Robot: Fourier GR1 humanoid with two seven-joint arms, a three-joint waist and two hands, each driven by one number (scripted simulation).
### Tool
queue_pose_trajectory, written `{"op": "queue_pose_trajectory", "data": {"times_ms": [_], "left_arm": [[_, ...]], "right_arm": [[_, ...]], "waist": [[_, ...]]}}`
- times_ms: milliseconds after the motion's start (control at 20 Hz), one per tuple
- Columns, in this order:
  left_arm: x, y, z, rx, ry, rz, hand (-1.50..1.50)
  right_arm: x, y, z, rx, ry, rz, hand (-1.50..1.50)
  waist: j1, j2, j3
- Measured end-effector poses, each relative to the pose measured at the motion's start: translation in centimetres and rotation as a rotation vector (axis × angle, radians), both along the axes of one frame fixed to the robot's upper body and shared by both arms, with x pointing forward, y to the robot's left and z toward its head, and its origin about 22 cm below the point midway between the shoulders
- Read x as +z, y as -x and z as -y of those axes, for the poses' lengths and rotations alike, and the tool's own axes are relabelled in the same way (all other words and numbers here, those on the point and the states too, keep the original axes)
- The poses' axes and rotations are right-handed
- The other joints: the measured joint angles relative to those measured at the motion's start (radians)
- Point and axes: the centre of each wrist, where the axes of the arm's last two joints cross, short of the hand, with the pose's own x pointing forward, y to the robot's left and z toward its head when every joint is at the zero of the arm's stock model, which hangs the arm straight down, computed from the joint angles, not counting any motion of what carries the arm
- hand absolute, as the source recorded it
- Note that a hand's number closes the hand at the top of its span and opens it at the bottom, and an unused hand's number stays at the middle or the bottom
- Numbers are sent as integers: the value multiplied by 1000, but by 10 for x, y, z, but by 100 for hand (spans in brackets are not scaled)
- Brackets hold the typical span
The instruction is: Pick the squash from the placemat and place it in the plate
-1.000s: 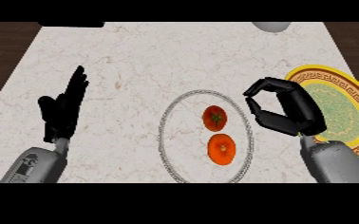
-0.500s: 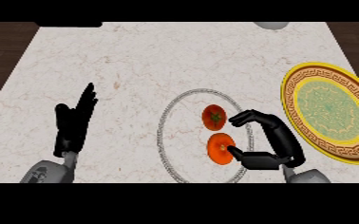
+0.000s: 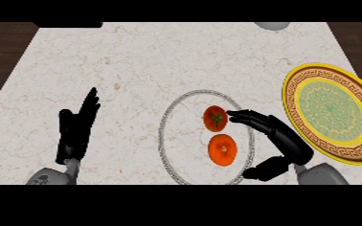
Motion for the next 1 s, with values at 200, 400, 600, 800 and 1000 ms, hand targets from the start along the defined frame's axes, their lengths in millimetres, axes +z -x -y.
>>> {"op": "queue_pose_trajectory", "data": {"times_ms": [200,400,600,800,1000], "left_arm": [[-1,1,1,5,-2,-6,0],[1,-1,-1,9,-1,-9,0],[2,5,-2,6,-2,-8,0],[3,-1,2,10,-4,-9,0],[-1,-1,0,6,-9,-5,0]], "right_arm": [[32,-13,-5,4,195,49,-150],[51,-14,-17,42,370,24,-150],[60,-9,-32,86,522,-45,-150],[64,-8,-52,118,622,-97,-150],[59,-14,-56,120,678,-130,-150]], "waist": [[-3,-1,-1],[-4,-1,-1],[-2,-1,-1],[-3,1,-1],[-2,2,0]]}}
